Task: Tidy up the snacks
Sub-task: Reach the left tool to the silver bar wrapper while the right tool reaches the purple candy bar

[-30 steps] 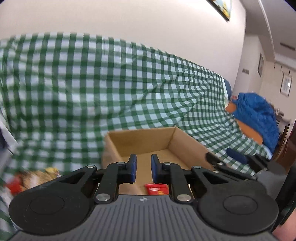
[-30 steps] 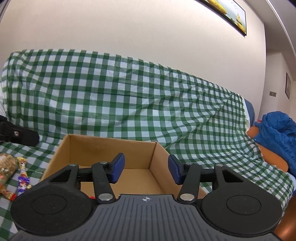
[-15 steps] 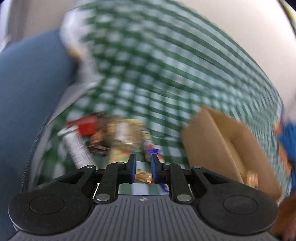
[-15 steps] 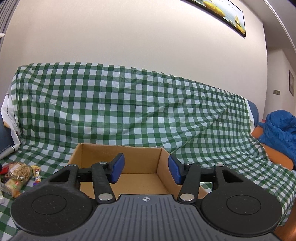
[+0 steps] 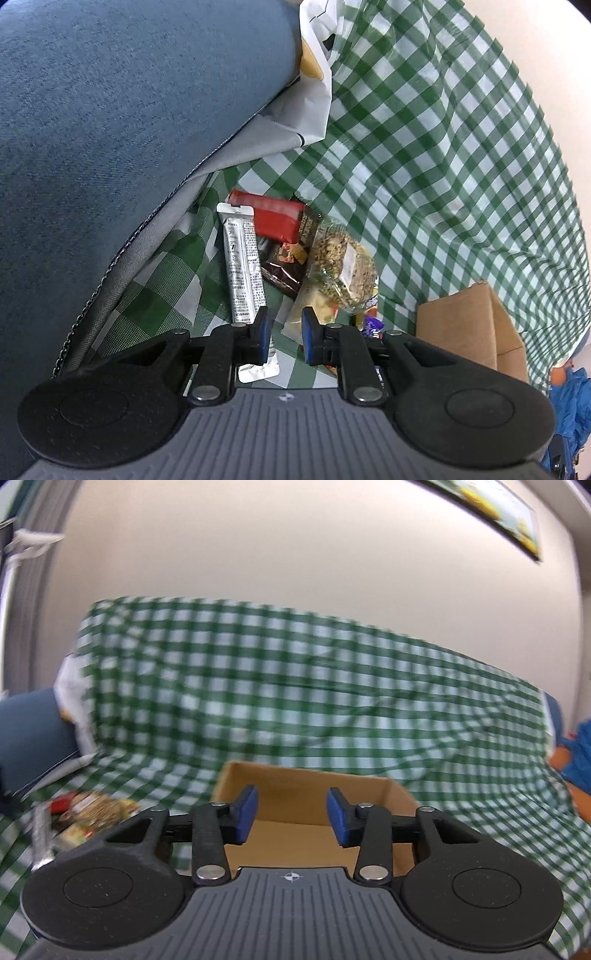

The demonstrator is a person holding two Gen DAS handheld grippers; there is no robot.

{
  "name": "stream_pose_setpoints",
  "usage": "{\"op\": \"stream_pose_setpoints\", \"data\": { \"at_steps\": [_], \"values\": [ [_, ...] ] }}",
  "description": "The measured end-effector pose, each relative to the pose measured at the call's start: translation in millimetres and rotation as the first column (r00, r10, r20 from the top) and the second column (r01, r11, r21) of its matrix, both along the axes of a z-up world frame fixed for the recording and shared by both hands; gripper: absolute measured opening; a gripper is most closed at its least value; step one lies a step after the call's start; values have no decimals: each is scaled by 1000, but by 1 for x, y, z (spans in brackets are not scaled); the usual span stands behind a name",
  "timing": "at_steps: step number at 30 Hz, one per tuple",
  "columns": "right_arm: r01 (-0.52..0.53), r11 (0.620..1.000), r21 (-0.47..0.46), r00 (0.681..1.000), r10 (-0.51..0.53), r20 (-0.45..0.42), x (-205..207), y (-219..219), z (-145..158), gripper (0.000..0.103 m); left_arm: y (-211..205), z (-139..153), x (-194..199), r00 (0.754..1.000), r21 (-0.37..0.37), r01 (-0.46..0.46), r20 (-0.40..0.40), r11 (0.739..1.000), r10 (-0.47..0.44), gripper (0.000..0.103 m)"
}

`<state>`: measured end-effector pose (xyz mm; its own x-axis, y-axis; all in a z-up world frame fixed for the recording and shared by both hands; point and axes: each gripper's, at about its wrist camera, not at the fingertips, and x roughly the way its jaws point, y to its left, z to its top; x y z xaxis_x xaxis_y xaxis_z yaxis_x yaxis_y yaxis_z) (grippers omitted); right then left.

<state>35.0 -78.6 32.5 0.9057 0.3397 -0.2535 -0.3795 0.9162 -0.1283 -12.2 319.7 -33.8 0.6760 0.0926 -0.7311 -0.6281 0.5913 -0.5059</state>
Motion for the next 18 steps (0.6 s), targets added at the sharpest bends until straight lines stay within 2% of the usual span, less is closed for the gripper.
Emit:
{"op": "stream_pose_setpoints", "data": {
  "at_steps": [8, 14, 18],
  "values": [
    [-94, 995, -35, 996, 94, -4, -6, 40, -13, 41, -5, -10, 22, 999, 44, -1, -53, 999, 3, 18],
    [-166, 980, -105, 986, 164, -29, -11, 85, -32, 39, -3, -16, 33, 994, 96, -1, -107, 995, 11, 19],
    [-229, 960, -158, 973, 229, -18, -15, 115, -43, 39, -1, -20, 37, 992, 103, -1, -123, 995, 13, 19]
  ]
}}
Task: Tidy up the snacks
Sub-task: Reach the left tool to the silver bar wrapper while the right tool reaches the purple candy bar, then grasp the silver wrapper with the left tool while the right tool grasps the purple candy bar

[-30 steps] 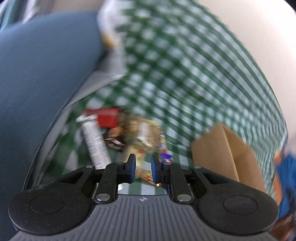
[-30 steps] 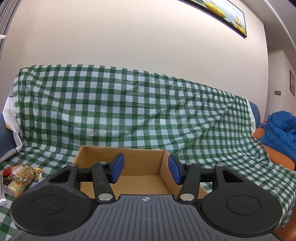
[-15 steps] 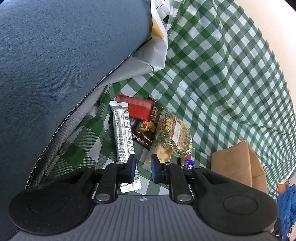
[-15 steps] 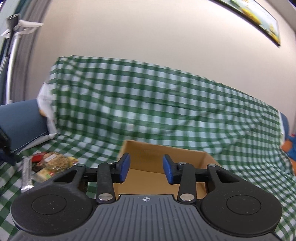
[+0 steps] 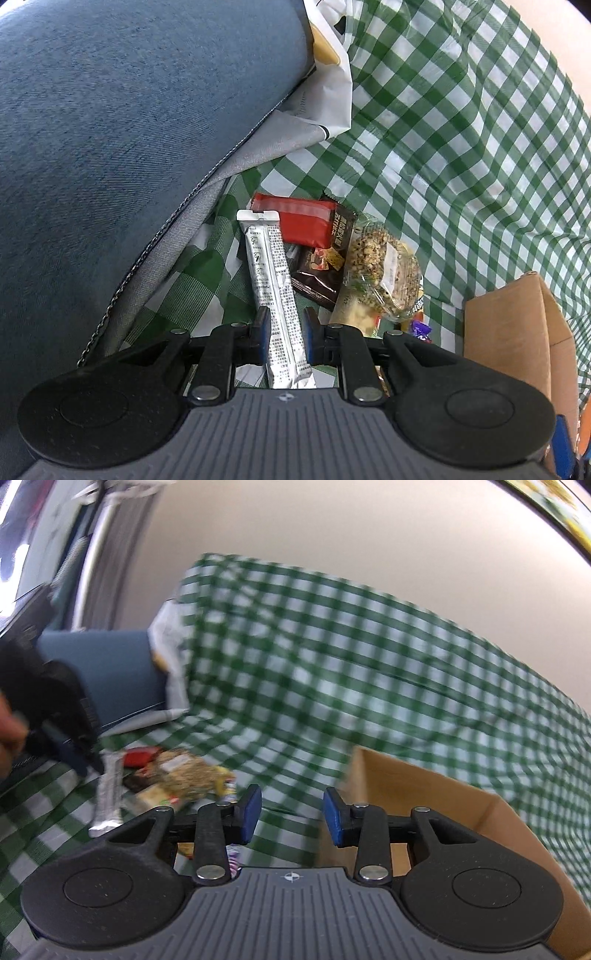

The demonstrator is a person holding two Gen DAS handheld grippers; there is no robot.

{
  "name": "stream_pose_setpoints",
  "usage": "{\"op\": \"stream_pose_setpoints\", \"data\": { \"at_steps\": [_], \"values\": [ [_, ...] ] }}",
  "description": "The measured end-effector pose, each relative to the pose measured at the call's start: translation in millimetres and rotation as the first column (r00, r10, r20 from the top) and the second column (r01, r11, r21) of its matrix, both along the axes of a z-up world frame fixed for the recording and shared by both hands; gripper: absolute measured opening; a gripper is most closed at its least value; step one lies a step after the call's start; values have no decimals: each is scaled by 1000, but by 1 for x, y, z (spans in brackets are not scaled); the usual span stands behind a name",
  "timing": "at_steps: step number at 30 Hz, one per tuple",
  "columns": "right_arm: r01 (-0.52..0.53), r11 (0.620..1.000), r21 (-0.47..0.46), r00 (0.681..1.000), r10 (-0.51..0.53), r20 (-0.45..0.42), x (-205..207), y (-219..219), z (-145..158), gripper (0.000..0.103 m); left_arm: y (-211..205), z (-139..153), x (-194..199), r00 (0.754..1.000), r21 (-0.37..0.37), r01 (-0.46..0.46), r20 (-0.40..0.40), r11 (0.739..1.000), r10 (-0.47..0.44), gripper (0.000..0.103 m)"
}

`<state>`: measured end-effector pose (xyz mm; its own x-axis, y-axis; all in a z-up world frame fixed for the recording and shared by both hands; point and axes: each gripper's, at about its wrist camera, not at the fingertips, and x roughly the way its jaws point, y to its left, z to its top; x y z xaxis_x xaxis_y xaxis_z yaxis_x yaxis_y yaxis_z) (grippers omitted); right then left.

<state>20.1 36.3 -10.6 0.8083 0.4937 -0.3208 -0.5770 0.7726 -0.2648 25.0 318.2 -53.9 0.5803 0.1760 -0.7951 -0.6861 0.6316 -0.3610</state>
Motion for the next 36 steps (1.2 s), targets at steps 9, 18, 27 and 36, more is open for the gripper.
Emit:
{"op": "stream_pose_setpoints", "data": {
  "at_steps": [9, 18, 27, 36],
  "values": [
    [88, 996, -23, 975, -91, -204, 54, 39, -32, 39, -5, -11, 15, 999, 11, 1, -53, 1000, -1, 36],
    [84, 993, -85, 916, -110, -386, 92, 65, -68, 42, -11, -25, 38, 987, 80, 36, -160, 996, -22, 46],
    [99, 990, -104, 869, -137, -475, 111, 65, -87, 36, -15, -31, 44, 980, 126, 63, -198, 990, -38, 45],
    [103, 991, -80, 880, -128, -457, 108, 53, -78, 24, -14, -27, 40, 980, 140, 79, -192, 987, -51, 29]
  ]
}}
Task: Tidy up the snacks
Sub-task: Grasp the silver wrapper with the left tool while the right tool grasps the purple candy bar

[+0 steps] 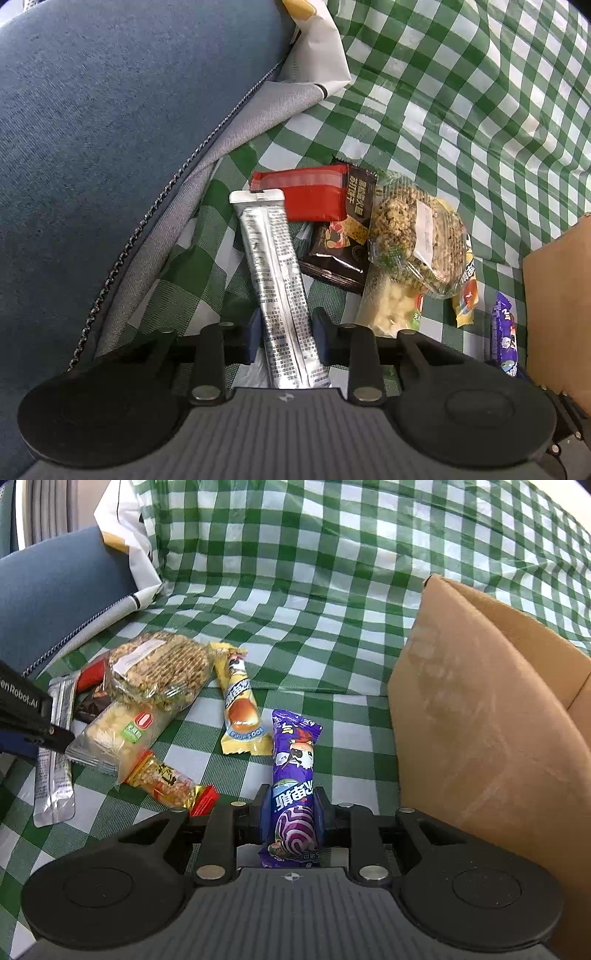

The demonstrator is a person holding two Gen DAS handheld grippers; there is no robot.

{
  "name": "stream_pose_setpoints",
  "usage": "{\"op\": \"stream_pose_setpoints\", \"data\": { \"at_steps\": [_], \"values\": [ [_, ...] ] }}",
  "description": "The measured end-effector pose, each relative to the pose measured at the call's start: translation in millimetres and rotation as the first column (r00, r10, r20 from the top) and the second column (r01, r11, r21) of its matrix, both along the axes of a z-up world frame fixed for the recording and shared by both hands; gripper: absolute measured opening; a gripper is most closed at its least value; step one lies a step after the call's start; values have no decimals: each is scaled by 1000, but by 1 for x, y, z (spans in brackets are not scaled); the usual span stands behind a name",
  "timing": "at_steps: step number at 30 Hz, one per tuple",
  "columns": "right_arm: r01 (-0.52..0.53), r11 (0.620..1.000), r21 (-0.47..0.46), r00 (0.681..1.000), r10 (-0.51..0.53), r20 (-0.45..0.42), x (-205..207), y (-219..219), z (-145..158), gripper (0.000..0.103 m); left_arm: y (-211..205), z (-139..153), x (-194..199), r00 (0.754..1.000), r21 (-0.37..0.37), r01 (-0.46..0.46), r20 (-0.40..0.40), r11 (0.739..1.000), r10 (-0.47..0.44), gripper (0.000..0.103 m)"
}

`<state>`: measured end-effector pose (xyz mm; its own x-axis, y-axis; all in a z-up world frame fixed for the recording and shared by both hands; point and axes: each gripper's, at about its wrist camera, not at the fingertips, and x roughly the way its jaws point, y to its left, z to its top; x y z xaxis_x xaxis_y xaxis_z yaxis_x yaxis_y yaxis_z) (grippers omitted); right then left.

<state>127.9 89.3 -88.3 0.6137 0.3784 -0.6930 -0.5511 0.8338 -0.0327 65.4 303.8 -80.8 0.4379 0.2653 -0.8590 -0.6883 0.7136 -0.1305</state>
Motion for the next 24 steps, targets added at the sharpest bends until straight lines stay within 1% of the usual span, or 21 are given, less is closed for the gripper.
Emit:
{"op": "stream_pose_setpoints", "data": {
  "at_steps": [1, 2, 6, 9, 10, 12, 13, 16, 20, 21, 24],
  "values": [
    [-4, 1000, 3, 1000, 4, 4, -1, 0, 2, 24, 0, 2, -1, 1000, 5, 3, 5, 1000, -3, 20],
    [-11, 1000, 5, 1000, 10, 11, -3, -1, 3, 24, 0, 4, -2, 1000, 14, 11, 11, 1000, -11, 17],
    [-47, 999, -6, 998, 48, 34, -13, -2, 6, 24, -1, 7, -5, 999, 16, 44, 21, 999, -45, 15],
    [-72, 997, -9, 996, 72, 44, -20, -2, 9, 24, 2, 7, -11, 999, -18, 36, 31, 999, -35, 16],
    [-79, 997, -11, 996, 80, 47, -22, -2, 10, 24, 5, 7, -14, 999, -31, 22, 42, 999, -20, 18],
    [-94, 995, -14, 994, 95, 54, -29, -5, 14, 24, 10, 7, -17, 998, -62, 1, 68, 998, 3, 31],
    [-102, 995, -15, 993, 102, 56, -33, -7, 17, 24, 11, 7, -19, 997, -77, -9, 77, 997, 15, 42],
    [-130, 991, -12, 990, 130, 51, -43, -13, 24, 24, 11, 7, -16, 997, -82, -17, 80, 996, 24, 43],
    [-172, 984, -42, 985, 173, 13, -56, -19, 23, 24, 3, 1, -4, 999, -47, 8, 35, 999, -7, 43],
    [-181, 982, -52, 983, 182, 2, -58, -20, 22, 24, 1, -1, -1, 1000, -33, 16, 20, 999, -16, 43],
    [-198, 977, -78, 980, 197, -16, -65, -22, 19, 24, -9, -3, 9, 998, 51, 65, -27, 997, -64, 43]
  ]
}}
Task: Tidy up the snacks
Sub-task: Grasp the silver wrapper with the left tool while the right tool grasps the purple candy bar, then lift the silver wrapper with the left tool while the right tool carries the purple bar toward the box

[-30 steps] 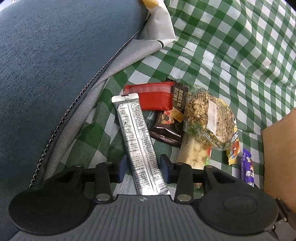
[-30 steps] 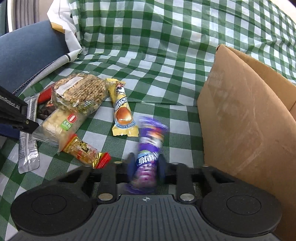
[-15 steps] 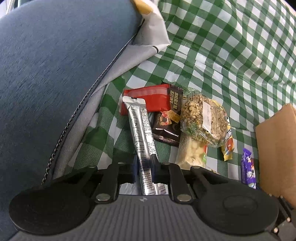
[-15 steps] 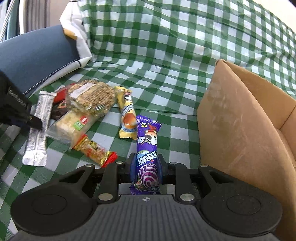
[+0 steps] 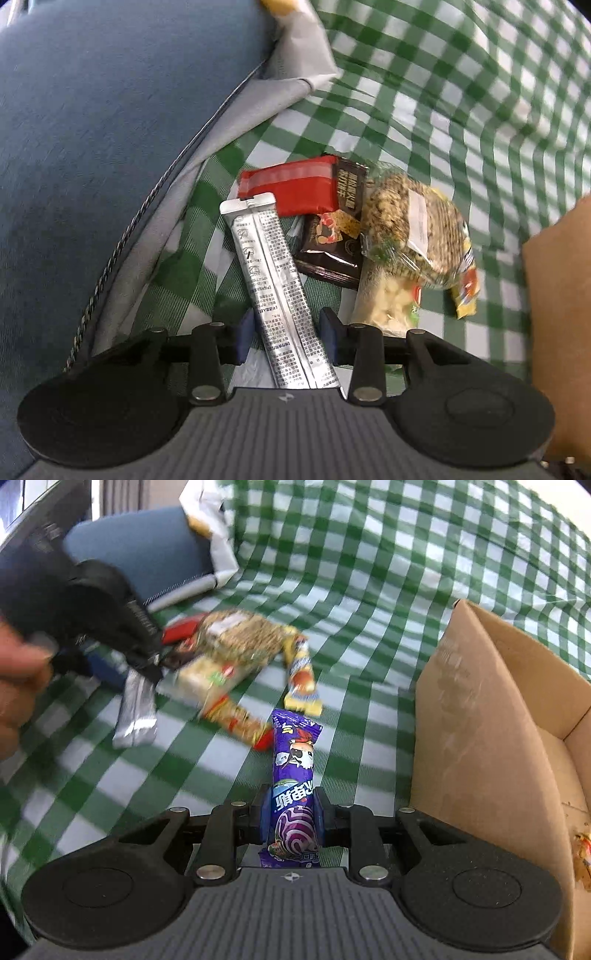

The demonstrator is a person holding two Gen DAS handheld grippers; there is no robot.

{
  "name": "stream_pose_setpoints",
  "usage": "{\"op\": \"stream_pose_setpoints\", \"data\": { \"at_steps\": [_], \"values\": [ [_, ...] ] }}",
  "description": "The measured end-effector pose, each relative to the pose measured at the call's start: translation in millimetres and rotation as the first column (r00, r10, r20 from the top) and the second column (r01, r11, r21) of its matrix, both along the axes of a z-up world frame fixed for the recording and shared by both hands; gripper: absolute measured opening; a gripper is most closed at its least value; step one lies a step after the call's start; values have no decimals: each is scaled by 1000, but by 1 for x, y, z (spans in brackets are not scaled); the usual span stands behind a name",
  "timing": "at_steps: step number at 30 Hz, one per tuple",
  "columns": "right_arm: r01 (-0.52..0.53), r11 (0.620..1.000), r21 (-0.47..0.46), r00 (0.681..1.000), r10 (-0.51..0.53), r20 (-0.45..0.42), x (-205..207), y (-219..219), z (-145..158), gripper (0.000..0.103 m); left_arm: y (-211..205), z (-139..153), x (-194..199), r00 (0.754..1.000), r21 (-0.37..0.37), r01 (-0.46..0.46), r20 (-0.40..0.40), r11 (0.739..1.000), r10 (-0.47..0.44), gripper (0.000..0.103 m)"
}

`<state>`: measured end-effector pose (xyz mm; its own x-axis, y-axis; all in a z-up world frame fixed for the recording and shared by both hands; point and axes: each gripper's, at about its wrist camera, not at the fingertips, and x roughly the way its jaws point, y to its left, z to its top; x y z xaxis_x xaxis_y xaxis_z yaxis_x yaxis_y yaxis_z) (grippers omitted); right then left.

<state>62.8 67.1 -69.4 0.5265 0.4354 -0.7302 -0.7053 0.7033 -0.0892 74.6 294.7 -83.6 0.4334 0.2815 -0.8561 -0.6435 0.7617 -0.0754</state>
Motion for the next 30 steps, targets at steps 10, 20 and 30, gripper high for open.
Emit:
{"op": "stream_pose_setpoints", "data": {
  "at_steps": [10, 20, 30],
  "values": [
    [-53, 994, -93, 998, 50, -32, -21, -8, -11, 24, -13, 16, -15, 994, 48, 95, 48, 994, -97, 5],
    [-60, 992, -109, 998, 57, -33, -38, -13, -9, 27, 24, 20, -56, 979, -211, -46, 184, 976, 85, 21],
    [-28, 998, -58, 997, 24, -71, -27, -13, -7, 42, -6, 9, -17, 996, -16, 80, 38, 997, -80, 51]
  ]
}}
